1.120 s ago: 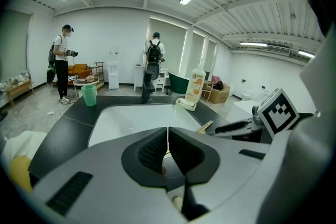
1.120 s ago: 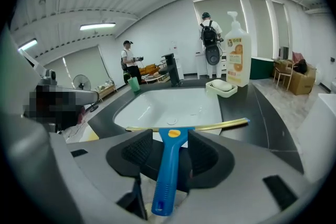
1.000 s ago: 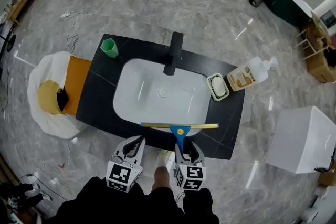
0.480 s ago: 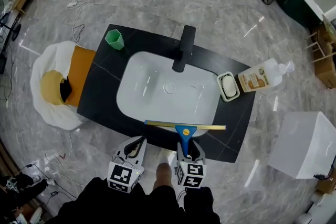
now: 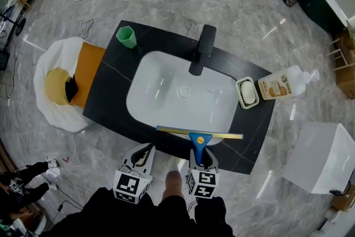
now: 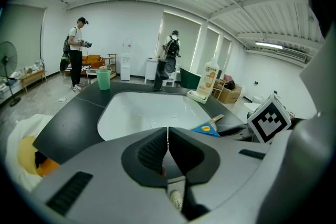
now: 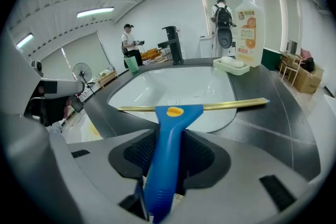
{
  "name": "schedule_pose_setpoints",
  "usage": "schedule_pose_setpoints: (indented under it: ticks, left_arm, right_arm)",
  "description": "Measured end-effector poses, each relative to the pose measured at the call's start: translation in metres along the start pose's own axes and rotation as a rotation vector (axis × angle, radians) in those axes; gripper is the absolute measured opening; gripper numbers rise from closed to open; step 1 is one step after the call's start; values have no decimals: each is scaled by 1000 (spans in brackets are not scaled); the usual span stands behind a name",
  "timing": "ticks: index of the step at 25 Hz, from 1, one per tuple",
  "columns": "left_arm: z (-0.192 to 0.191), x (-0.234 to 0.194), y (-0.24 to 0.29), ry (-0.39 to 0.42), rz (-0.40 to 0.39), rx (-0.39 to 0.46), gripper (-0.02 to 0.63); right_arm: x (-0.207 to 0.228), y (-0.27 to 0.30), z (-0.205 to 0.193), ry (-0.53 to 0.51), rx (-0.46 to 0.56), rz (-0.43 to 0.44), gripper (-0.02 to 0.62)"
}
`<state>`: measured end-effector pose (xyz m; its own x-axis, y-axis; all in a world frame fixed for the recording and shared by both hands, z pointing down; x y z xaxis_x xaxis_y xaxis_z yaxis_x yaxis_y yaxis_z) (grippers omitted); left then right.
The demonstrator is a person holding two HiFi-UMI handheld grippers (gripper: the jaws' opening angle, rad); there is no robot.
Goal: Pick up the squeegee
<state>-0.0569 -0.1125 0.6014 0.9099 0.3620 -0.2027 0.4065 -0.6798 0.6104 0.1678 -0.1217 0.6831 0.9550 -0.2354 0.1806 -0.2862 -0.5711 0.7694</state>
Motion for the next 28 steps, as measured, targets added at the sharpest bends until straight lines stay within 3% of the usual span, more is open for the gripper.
schedule_pose_setpoints:
  ticks: [28]
  left_arm:
    - [12, 7, -27, 17, 21, 49, 26]
  right_arm:
    - [2, -15, 10, 62, 34, -3, 149]
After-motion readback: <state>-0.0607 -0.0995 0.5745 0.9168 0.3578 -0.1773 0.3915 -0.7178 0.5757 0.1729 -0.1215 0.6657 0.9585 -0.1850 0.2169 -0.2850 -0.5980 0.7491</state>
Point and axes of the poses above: the fingertips, and each gripper's own axes: y forward along the fingers, x to its right, z out of its top, the point moved 9 cm from there along -y, backward along the fingers, and after that the axes turned 2 degrees about -z, right-handed, at the moved point
